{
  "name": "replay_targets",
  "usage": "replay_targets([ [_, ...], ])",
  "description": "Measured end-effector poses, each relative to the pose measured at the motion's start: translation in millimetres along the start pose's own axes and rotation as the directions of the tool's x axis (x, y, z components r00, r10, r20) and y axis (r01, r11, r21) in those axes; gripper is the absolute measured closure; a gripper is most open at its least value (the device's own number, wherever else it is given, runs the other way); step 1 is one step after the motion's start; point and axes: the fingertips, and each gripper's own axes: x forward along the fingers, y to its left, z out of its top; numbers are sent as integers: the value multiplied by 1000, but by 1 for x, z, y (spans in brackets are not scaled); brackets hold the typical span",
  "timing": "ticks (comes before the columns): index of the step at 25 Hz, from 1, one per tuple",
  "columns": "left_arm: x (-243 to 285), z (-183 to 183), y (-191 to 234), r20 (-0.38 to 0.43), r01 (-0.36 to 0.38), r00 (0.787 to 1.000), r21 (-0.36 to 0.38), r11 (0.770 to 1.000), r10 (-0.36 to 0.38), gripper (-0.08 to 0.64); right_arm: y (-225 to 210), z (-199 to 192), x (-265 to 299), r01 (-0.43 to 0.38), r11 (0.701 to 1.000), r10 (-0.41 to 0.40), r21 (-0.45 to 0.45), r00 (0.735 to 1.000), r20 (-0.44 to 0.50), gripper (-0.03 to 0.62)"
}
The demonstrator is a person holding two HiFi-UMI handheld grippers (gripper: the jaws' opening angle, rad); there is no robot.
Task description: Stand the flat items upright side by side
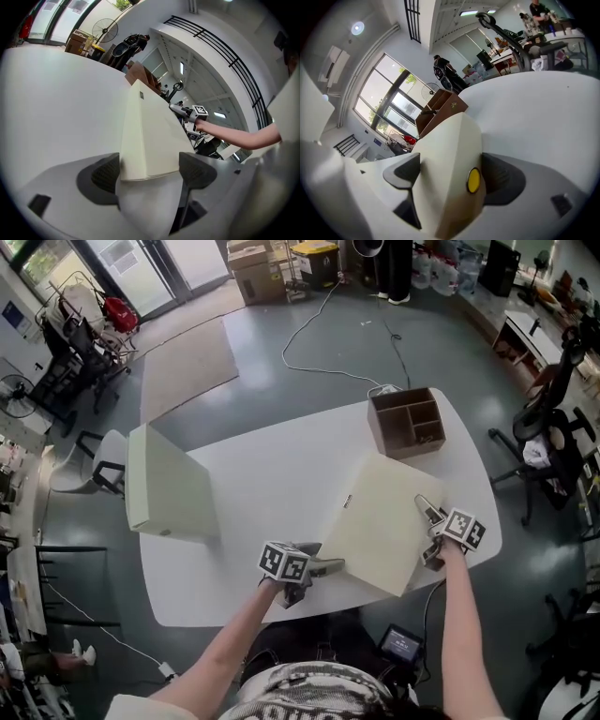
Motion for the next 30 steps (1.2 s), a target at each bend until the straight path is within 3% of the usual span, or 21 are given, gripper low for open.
replay_targets([
  [7,2,-1,-1,-85,17,996,72,997,-11,169,3,2,-5,-43,998,41,37,997,63,222],
  [10,-1,0,-8,-104,-10,994,186,983,30,172,10,3,-8,-74,997,72,23,994,85,227],
  [12,-4,2,-14,-116,-36,990,330,943,78,173,20,6,-9,-120,993,117,20,988,101,234],
  [15,-8,11,-22,-134,-80,973,566,820,188,161,35,9,-9,-181,983,178,17,977,120,256],
  [16,-9,15,-22,-132,-91,968,602,794,212,161,38,9,-10,-188,982,186,9,975,121,258],
  [17,-11,17,-21,-128,-99,967,608,788,220,161,41,9,-10,-192,981,191,2,974,122,259],
  [22,-16,30,-14,1,-154,985,464,872,174,179,57,11,-16,-225,974,226,-26,963,149,272],
  [25,-20,36,-12,44,-160,987,446,881,157,179,67,15,-24,-251,967,256,-51,951,176,282],
  [30,-18,40,-10,39,-111,994,426,898,104,175,81,19,-34,-277,955,294,-108,934,204,288],
])
